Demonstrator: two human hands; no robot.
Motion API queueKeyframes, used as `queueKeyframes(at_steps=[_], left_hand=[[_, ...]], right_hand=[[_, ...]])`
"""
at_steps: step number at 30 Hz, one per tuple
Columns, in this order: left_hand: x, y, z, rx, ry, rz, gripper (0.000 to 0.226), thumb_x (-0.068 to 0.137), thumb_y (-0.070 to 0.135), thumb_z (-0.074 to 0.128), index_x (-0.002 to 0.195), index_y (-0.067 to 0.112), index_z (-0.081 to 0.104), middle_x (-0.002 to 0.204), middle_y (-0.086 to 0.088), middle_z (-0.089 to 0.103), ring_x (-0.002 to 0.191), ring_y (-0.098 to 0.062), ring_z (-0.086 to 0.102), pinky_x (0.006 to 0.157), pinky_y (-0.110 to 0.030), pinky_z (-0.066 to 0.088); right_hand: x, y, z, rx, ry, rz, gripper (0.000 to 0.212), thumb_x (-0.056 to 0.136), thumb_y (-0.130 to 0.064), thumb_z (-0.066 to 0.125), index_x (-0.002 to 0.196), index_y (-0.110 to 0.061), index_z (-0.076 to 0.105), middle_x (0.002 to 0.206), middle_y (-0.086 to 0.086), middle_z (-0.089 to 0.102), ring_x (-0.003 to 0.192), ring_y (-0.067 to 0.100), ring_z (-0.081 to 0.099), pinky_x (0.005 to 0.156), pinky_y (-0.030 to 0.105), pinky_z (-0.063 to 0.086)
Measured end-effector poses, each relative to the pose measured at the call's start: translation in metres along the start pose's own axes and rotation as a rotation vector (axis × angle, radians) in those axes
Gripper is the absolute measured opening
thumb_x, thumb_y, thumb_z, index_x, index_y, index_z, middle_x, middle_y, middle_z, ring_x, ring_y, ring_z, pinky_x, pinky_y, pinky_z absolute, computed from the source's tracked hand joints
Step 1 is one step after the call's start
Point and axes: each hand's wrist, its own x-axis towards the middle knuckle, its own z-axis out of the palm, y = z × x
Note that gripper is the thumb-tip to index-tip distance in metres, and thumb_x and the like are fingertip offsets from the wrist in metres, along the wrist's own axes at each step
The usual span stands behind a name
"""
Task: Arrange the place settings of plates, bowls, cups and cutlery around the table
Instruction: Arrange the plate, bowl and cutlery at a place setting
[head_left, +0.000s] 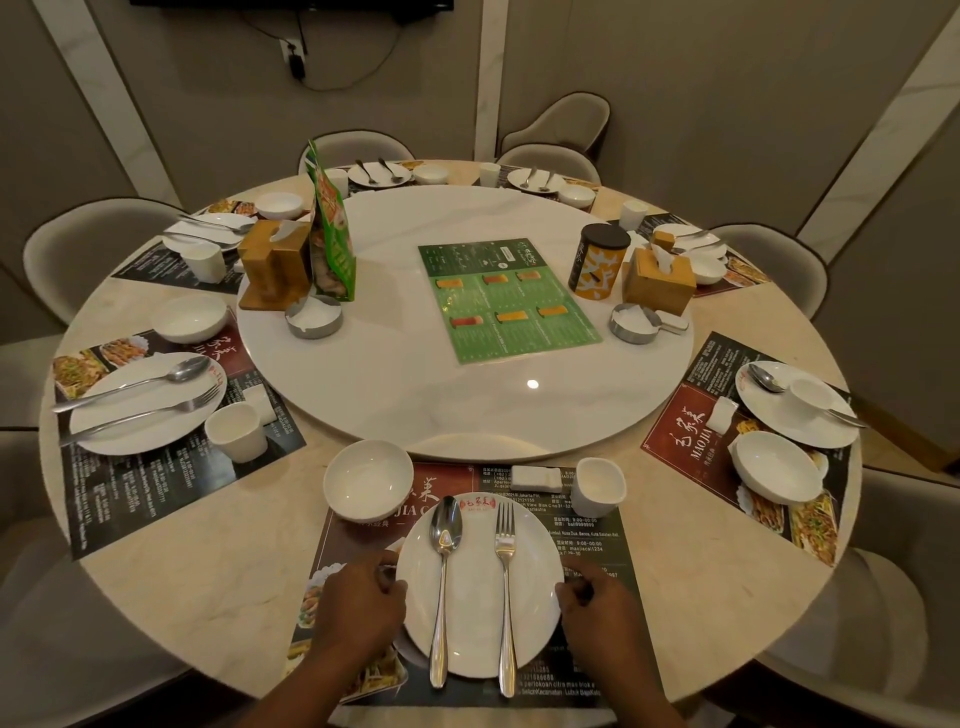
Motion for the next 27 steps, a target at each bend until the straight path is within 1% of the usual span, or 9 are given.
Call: queueKeyframes(at_steps=[7, 12, 14, 16, 18, 20, 23, 25, 27], left_hand=[[-0.003, 0.001, -0.001, 0.005, 0.012, -0.008, 0.022, 0.083, 0.017, 0.070, 0.103, 0.026, 0.071, 0.091, 0.006, 0.073, 0.082, -0.011, 0.063, 0.076, -0.025, 0.049], [-0.007, 0.002, 0.000, 0.005, 0.020, -0.021, 0.022, 0.086, 0.018, 0.069, 0.106, 0.025, 0.070, 0.095, 0.005, 0.073, 0.084, -0.012, 0.063, 0.078, -0.027, 0.050], [-0.008, 0.002, 0.000, 0.000, 0.029, -0.028, 0.021, 0.086, 0.018, 0.068, 0.105, 0.025, 0.070, 0.095, 0.005, 0.073, 0.084, -0.011, 0.062, 0.079, -0.028, 0.051], [-0.009, 0.004, 0.001, 0.001, 0.039, -0.038, 0.019, 0.087, 0.019, 0.068, 0.105, 0.024, 0.070, 0.096, 0.004, 0.073, 0.084, -0.011, 0.062, 0.080, -0.028, 0.051], [-0.010, 0.007, 0.001, -0.003, 0.044, -0.058, 0.019, 0.088, 0.020, 0.067, 0.106, 0.022, 0.069, 0.100, 0.002, 0.073, 0.087, -0.013, 0.062, 0.080, -0.027, 0.049], [-0.012, 0.009, 0.001, -0.021, 0.053, -0.079, 0.019, 0.088, 0.021, 0.066, 0.107, 0.021, 0.069, 0.102, 0.000, 0.072, 0.089, -0.014, 0.062, 0.078, -0.024, 0.045], [-0.023, 0.011, -0.002, -0.052, 0.075, -0.106, 0.015, 0.088, 0.020, 0.066, 0.103, 0.019, 0.069, 0.096, 0.001, 0.070, 0.084, -0.011, 0.060, 0.078, -0.025, 0.048], [-0.033, 0.011, -0.006, -0.065, 0.072, -0.118, 0.012, 0.089, 0.019, 0.063, 0.100, 0.021, 0.067, 0.092, 0.006, 0.066, 0.082, -0.008, 0.057, 0.073, -0.023, 0.046], [-0.041, 0.012, -0.011, -0.034, 0.077, -0.108, 0.015, 0.089, 0.018, 0.062, 0.102, 0.025, 0.066, 0.094, 0.008, 0.065, 0.083, -0.008, 0.056, 0.073, -0.021, 0.042]], right_hand=[[0.002, 0.005, 0.003, -0.011, 0.012, 0.030, 0.027, 0.093, -0.024, 0.062, 0.120, -0.025, 0.065, 0.113, 0.000, 0.069, 0.085, 0.010, 0.049, 0.082, 0.027, 0.043], [0.004, 0.007, 0.003, 0.004, -0.004, 0.003, 0.032, 0.094, -0.022, 0.062, 0.126, -0.026, 0.062, 0.113, -0.001, 0.069, 0.086, 0.009, 0.049, 0.081, 0.026, 0.042], [0.004, 0.006, 0.002, 0.005, -0.011, -0.004, 0.033, 0.094, -0.021, 0.062, 0.127, -0.026, 0.062, 0.109, -0.002, 0.069, 0.084, 0.009, 0.049, 0.078, 0.026, 0.041], [0.005, 0.009, 0.002, 0.018, -0.015, -0.011, 0.034, 0.094, -0.020, 0.062, 0.127, -0.026, 0.062, 0.099, -0.004, 0.066, 0.083, 0.009, 0.049, 0.078, 0.025, 0.040], [0.005, 0.011, 0.001, 0.029, -0.038, -0.032, 0.032, 0.094, -0.019, 0.062, 0.125, -0.025, 0.063, 0.091, -0.006, 0.063, 0.081, 0.009, 0.052, 0.076, 0.024, 0.041], [0.007, 0.016, 0.001, 0.039, -0.053, -0.058, 0.030, 0.092, -0.019, 0.062, 0.121, -0.026, 0.066, 0.088, -0.008, 0.067, 0.078, 0.007, 0.055, 0.072, 0.024, 0.041], [0.004, 0.022, 0.000, 0.029, -0.074, -0.083, 0.028, 0.090, -0.021, 0.063, 0.116, -0.030, 0.065, 0.089, -0.012, 0.068, 0.080, 0.003, 0.057, 0.069, 0.025, 0.043], [0.002, 0.029, -0.002, 0.012, -0.089, -0.079, 0.025, 0.088, -0.022, 0.064, 0.111, -0.032, 0.065, 0.089, -0.013, 0.068, 0.083, 0.005, 0.060, 0.074, 0.027, 0.049], [-0.002, 0.034, -0.004, -0.017, -0.083, -0.073, 0.023, 0.086, -0.024, 0.066, 0.107, -0.032, 0.066, 0.093, -0.010, 0.069, 0.086, 0.009, 0.062, 0.078, 0.028, 0.051]])
